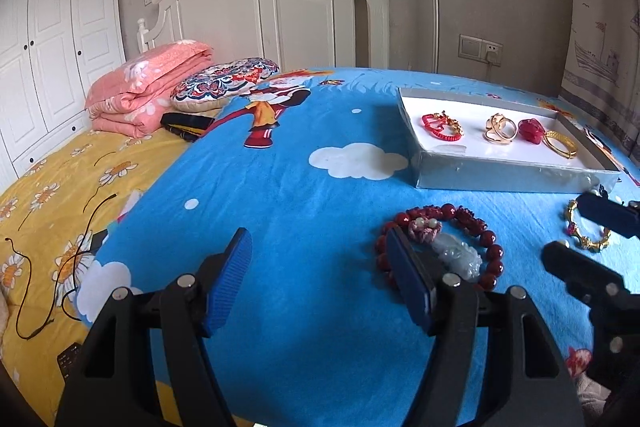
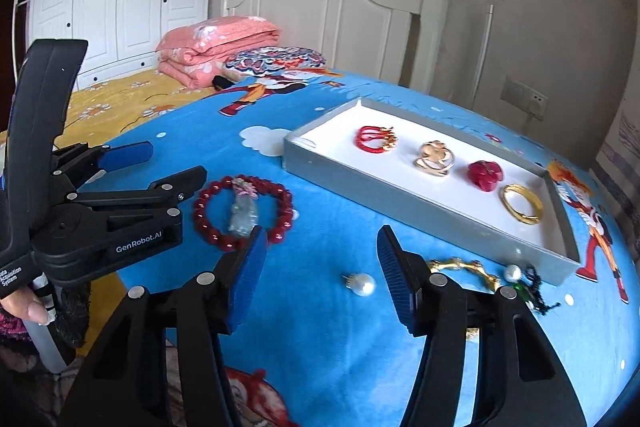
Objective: Organize jewelry
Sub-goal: 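Grasp the jade pendant with the right tool while the left tool grasps the red beads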
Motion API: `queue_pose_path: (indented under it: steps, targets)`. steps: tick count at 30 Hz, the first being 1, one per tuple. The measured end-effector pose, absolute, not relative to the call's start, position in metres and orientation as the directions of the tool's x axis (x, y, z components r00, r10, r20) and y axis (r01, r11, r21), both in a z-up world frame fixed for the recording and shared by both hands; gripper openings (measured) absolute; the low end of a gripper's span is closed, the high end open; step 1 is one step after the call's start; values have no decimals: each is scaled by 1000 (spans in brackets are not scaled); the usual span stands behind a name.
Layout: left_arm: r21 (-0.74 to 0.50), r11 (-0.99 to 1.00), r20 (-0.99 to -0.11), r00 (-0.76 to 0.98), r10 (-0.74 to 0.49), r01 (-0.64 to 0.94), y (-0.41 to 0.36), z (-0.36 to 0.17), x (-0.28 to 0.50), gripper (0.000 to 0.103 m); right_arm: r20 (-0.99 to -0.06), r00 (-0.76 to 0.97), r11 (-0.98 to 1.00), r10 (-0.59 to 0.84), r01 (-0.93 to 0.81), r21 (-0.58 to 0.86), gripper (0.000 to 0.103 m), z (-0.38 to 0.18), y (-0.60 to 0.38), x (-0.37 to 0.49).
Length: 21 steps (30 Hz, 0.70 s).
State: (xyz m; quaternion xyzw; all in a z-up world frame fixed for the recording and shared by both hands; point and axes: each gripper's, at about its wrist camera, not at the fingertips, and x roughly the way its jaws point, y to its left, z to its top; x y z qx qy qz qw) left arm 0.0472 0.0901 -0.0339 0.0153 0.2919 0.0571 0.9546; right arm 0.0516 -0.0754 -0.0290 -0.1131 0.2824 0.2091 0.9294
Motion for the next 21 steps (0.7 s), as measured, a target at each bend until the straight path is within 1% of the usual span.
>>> queue_pose_path:
  steps: [3,6,8,10,13,17,18,19,21]
  targets:
    - [35,994,-539,835,108,-106,103,-26,37,68,-587,726,863,357,-497,-90,46,-28,-56,55]
    - [27,992,-521,845,121,-125,115,-20,27,68,-606,700,854,378,-516,-64,44,-30,-43,62]
    - [21,991,-516,848,124,-133,123,-19,22,68,-622,684,852,380,-522,-53,41,-32,-35,68]
    - [9,991,-518,847,121,-136,130,-19,19,68,-640,673,853,372,-520,-51,37,-36,-29,73]
    - [-13,992,-525,845,100,-125,135,-22,17,68,-655,667,858,355,-510,-55,35,-42,-22,79]
    - [-42,994,-534,844,61,-98,133,-27,17,68,-654,683,859,325,-503,-99,35,-44,-18,76]
    - [-49,995,-537,842,51,-91,132,-28,18,68,-653,683,856,327,-507,-101,23,-45,-19,76]
    - [-51,995,-540,841,44,-85,130,-29,19,68,-647,686,853,332,-511,-103,20,-46,-20,75]
    - [-46,996,-544,838,39,-76,124,-30,20,68,-625,705,855,336,-506,-111,20,-44,-23,70]
